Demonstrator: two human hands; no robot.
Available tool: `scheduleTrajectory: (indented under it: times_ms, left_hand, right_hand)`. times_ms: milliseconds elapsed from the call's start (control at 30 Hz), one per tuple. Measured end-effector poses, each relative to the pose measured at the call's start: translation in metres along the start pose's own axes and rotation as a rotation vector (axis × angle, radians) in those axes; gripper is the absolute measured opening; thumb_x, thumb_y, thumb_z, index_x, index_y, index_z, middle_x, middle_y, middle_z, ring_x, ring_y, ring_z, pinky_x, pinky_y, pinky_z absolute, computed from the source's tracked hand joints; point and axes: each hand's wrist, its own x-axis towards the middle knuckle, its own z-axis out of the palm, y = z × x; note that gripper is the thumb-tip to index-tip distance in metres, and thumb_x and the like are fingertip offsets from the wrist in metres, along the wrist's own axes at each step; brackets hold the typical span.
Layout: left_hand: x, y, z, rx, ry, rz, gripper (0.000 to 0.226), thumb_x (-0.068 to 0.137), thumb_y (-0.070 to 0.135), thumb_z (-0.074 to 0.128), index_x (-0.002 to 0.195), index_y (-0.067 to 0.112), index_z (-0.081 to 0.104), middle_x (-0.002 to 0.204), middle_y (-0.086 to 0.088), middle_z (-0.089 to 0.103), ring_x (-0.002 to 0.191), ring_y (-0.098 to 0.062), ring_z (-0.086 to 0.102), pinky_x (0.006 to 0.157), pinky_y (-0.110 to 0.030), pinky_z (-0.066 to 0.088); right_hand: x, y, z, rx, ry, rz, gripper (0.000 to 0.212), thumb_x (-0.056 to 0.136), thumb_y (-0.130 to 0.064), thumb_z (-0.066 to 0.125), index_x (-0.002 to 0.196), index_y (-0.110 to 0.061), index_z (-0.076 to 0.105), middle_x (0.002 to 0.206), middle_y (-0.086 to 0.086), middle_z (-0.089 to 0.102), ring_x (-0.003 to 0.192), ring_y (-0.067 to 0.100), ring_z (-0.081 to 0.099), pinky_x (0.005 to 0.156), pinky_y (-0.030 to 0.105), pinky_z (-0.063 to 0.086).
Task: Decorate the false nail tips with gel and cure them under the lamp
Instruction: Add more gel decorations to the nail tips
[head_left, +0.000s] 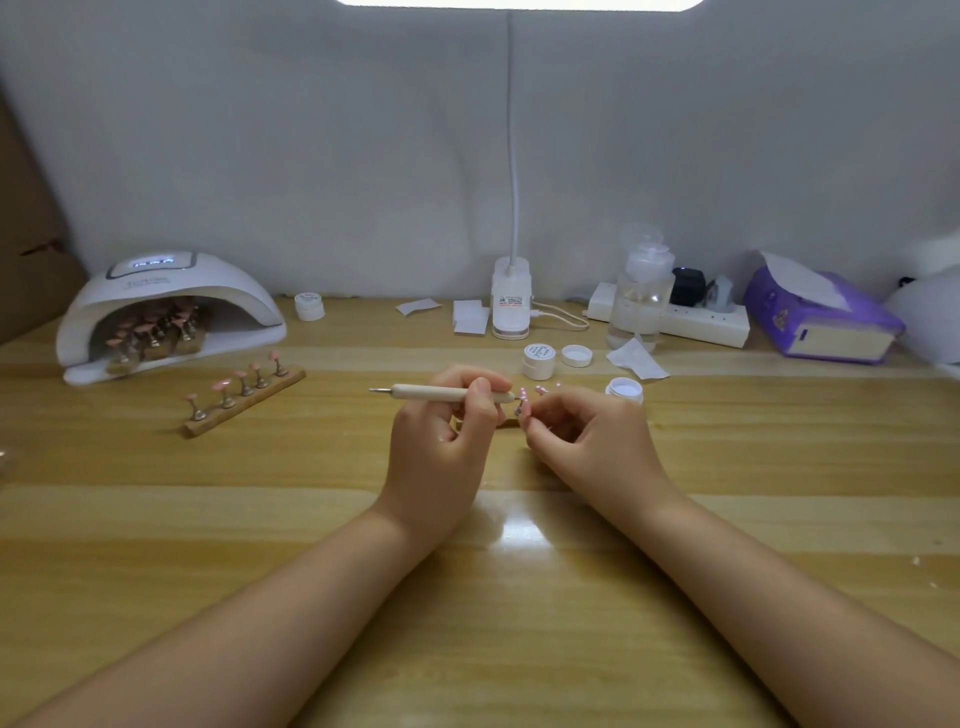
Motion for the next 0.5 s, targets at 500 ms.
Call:
scheduleTrajectory:
  times_ms: [500]
  left_hand:
    - [-0.0003, 0.0012, 0.0008, -0.008, -0.018, 0.006, 0.024, 0.085, 0.038, 0.043, 0.08, 0.028, 0.064, 0.079, 0.014, 0.068, 0.071, -0.004, 0.064, 0.066, -0.025, 0.054]
  right_hand:
    - [-0.0003, -0.0018, -0.0007, -0.026, 0.003, -0.003, 0.006, 0.079, -0.008, 0.07, 0.076, -0.013, 0.072, 0.059, -0.017, 0.06, 0.054, 0.002, 0.053, 0.056, 0.009, 0.039]
